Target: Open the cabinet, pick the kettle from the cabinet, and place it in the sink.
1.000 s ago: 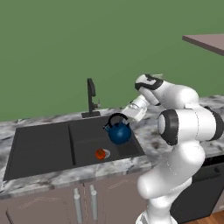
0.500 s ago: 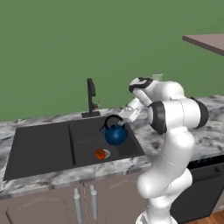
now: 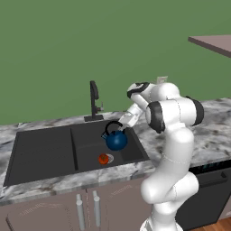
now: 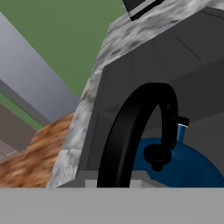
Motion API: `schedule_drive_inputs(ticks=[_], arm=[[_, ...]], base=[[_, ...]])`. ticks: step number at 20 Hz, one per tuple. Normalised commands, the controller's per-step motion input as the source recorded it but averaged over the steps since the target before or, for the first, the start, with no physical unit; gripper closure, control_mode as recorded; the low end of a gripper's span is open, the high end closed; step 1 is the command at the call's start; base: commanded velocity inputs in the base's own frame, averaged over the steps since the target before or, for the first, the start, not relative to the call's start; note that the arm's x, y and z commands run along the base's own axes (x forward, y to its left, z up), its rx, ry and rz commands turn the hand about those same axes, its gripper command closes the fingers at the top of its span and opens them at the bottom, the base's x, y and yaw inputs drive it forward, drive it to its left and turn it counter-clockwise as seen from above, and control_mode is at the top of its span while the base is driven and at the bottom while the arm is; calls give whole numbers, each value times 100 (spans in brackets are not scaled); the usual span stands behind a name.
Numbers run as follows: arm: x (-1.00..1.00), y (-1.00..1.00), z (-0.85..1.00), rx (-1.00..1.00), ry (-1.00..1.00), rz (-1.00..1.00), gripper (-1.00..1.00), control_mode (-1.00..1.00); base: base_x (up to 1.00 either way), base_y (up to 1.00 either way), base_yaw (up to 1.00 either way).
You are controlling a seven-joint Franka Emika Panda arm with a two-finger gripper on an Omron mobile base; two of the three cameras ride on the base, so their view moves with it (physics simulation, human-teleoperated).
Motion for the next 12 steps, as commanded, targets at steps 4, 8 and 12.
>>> schedule_drive_inputs(ticks=[4,8,12], arm=[[24,11,-28,-15,0,0,100,-100],[23,9,-29,-19,0,0,100,-100],[20,13,-30,-16,0,0,100,-100]], base=[[0,0,0],[0,0,0],[0,0,0]])
